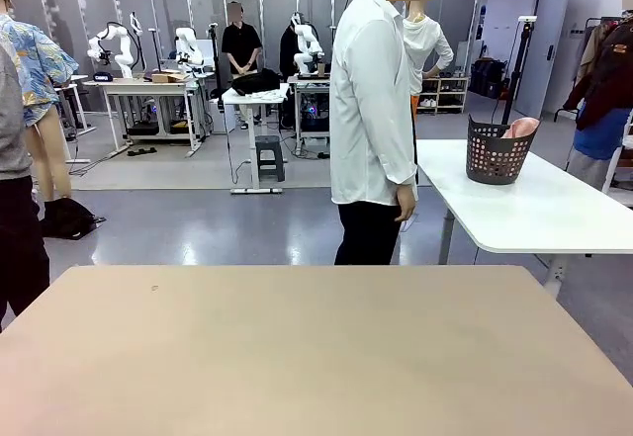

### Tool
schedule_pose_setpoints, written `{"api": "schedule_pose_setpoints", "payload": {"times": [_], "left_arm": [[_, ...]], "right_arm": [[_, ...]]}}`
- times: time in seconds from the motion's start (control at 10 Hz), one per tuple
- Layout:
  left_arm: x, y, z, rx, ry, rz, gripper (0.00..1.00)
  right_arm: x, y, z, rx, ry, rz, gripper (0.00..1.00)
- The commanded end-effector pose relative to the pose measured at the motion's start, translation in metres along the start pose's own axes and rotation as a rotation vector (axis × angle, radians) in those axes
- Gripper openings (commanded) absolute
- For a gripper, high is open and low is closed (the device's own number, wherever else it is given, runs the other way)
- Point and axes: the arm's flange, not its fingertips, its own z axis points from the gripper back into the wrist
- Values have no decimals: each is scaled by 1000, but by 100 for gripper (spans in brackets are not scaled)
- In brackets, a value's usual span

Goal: Fold the towel.
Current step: Grab the top end of the 100 cm Hotel Towel extended by the human.

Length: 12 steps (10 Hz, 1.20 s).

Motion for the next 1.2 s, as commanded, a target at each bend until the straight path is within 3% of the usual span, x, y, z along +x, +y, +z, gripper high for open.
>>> {"api": "schedule_pose_setpoints", "payload": {"times": [0.0, 1.1], "left_arm": [[12, 1, 6, 23, -11, 13, 100], [1, 5, 6, 16, -11, 20, 100]], "right_arm": [[3, 8, -6, -23, 19, 42, 100], [0, -2, 1, -10, 5, 0, 100]]}}
